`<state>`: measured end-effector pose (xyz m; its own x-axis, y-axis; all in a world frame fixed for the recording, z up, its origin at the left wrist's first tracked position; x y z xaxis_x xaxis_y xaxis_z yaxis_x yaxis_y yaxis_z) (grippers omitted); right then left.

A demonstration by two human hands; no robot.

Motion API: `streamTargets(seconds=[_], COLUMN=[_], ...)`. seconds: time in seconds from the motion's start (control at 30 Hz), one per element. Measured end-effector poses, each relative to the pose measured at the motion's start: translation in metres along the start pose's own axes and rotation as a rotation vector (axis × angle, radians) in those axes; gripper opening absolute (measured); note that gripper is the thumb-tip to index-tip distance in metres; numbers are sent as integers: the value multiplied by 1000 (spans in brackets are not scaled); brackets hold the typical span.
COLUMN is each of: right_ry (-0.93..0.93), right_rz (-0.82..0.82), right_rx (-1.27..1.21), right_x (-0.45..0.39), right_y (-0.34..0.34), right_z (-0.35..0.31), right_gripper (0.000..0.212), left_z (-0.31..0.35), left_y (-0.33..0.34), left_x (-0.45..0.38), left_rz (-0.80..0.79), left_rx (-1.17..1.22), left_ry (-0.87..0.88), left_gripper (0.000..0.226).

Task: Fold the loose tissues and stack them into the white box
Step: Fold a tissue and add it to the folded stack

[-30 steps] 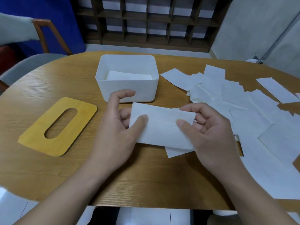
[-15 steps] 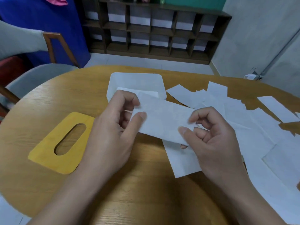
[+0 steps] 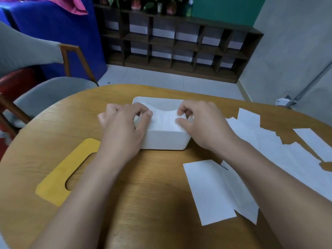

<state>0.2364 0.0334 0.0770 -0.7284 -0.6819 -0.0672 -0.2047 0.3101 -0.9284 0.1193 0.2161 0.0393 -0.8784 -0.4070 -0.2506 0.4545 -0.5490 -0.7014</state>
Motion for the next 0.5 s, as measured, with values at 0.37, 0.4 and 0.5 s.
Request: streamTargets(seconds=[0.37,0.4,0.5], right_ry=[-56,-56,-118], right_rz=[-176,-160,-167], right_rx=[324,364,445], right_x=[-39,-42,-47], right_y=[-7,-8,-6], right_z=[0,0,-6], right_gripper=[34,41,51], left_z=[1,1,0], left_y=[9,9,9], left_x=[-13,-13,-13], left_rz=[46,43,20], left_rx=[-152,-146,-142], left_ry=[-47,-41,-13], left_gripper=[30,28,25])
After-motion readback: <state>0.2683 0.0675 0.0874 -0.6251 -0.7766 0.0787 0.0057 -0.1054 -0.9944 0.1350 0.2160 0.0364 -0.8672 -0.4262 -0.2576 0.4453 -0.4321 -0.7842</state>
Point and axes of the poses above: each hand's wrist, its own x-axis away from the middle knuckle, its own y-axis out of the palm, z = x × y, the point moved 5 cm from there along -x, towards the middle knuckle, and after that the axes turned 11 degrees about -z, right-handed, at the moved point
